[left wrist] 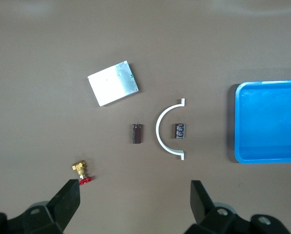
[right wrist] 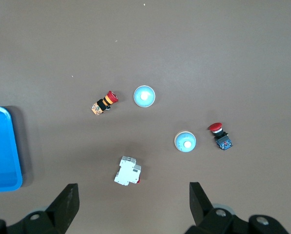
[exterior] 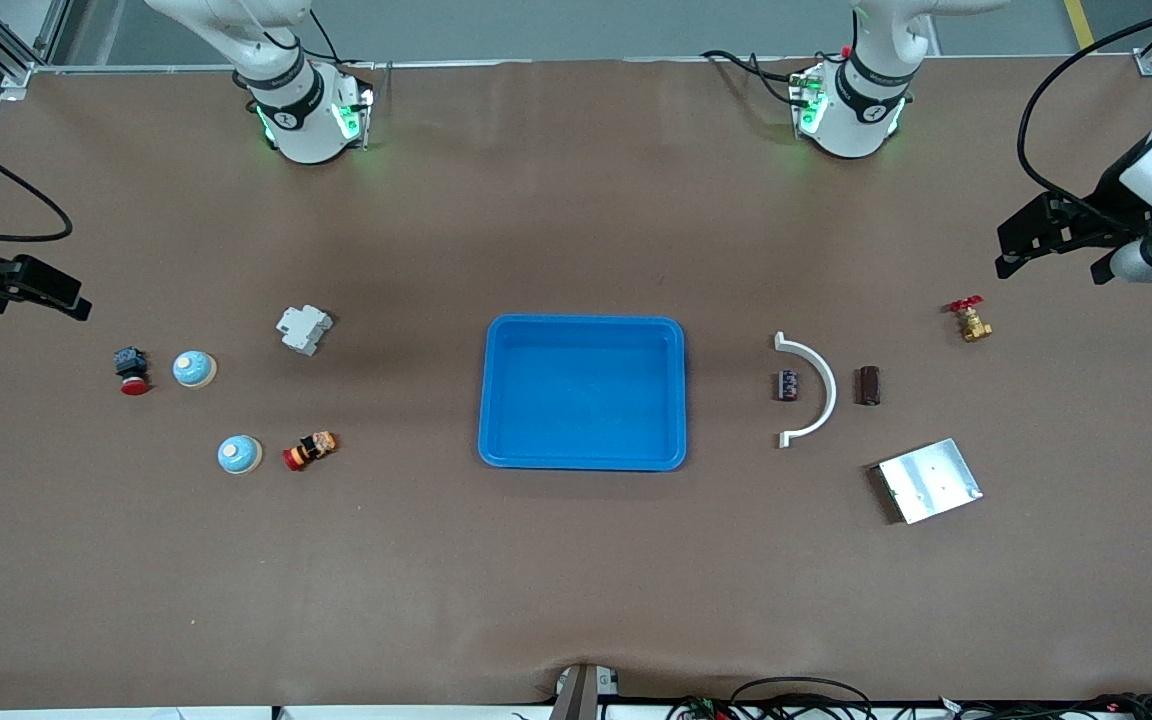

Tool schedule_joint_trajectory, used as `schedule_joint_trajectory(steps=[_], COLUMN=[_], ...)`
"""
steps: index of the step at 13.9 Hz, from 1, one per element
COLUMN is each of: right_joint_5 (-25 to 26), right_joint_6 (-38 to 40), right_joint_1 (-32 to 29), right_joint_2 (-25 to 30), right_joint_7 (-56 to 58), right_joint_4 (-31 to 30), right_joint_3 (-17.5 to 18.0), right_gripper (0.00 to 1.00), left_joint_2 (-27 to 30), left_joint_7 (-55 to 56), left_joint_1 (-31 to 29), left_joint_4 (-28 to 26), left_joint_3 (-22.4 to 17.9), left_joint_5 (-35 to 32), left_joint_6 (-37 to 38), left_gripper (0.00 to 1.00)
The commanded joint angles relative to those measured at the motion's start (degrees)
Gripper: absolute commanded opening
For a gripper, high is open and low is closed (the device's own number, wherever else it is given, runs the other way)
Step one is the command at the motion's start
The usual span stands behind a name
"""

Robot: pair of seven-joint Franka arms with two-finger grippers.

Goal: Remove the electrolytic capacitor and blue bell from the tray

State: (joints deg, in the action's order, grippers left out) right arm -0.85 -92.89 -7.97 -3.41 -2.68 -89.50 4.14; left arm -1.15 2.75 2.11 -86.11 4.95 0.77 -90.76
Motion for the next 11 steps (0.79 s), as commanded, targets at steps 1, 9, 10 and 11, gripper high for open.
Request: schedule_joint_trajectory(steps=[1,9,10,11], right_joint_5=[-0.8,-0.9,-0.9,-0.9], right_joint_6=[0.4,0.4,0.4,0.4], right_joint_1=[-1.2,-1.2,-1.2,-1.2], right_joint_2=[-0.5,-0.5,-0.5,-0.5], right_joint_7=[0.4,0.4,0.4,0.4], right_joint_4=[1.2,1.2,1.2,1.2], right_joint_3=[0.8,0.8,0.8,0.8], right_gripper=[1.0,1.0,1.0,1.0], left_joint_2=[-0.1,0.0,0.0,0.1], left_joint_7=[1.1,0.9,0.9,0.9], left_joint_1=[0.3,0.0,0.0,0.0], left_joint_4=[-0.3,-0.4,-0.4,-0.4], left_joint_3=[1.1,2.0,2.0,2.0], left_joint_5=[0.0,0.0,0.0,0.0], left_joint_6=[-0.5,0.2,0.5,0.6], left_gripper=[1.0,1.0,1.0,1.0])
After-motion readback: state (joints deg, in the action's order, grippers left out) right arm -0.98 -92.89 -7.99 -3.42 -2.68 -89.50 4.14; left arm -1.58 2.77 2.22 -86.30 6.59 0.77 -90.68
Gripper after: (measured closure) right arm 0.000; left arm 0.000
